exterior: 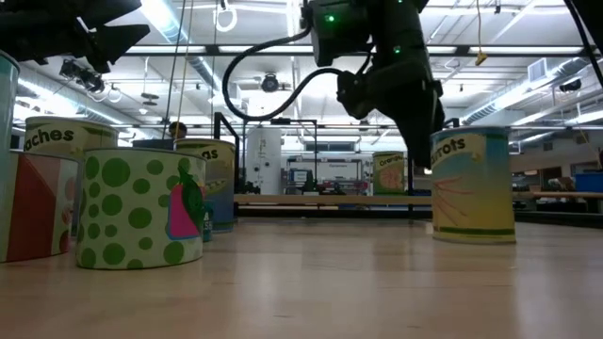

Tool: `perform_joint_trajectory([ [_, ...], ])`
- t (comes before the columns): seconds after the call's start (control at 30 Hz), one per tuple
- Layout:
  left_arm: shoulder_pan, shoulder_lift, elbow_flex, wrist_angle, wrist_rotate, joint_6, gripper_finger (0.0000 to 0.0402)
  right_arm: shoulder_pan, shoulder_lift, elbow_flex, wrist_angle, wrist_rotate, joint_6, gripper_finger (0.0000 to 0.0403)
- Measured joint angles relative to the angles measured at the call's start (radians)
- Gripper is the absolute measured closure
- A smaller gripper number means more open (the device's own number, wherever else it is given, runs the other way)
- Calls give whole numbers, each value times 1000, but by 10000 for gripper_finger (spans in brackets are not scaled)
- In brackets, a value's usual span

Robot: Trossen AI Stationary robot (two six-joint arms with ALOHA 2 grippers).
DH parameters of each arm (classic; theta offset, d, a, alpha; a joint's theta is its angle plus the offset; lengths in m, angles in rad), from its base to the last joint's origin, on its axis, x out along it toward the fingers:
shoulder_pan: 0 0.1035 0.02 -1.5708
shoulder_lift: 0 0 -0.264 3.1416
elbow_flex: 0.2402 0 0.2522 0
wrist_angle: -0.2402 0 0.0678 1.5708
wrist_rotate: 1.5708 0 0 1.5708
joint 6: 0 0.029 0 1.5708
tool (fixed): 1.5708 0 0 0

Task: Pick and place cans onto a shelf
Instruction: Put the canned carrots on the shelf

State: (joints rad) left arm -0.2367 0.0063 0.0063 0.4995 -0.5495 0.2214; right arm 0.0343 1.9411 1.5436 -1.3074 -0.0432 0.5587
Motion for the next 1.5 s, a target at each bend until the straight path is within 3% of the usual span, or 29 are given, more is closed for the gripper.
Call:
perform_joint_trajectory([
  [0.5, 0, 0, 0, -3, 0, 0, 86, 217, 0, 0, -69, -10, 73, 23],
  [0.87, 0, 0, 0, -3, 0, -7, 86, 345, 0, 0, -44, 90, 104, 23],
  [1.23, 0, 0, 0, -11, 0, -27, 86, 352, -7, -9, -31, 93, 104, 23],
  [1.5, 0, 0, 0, -19, 0, -27, 86, 326, -133, -168, 119, 62, 167, 23],
])
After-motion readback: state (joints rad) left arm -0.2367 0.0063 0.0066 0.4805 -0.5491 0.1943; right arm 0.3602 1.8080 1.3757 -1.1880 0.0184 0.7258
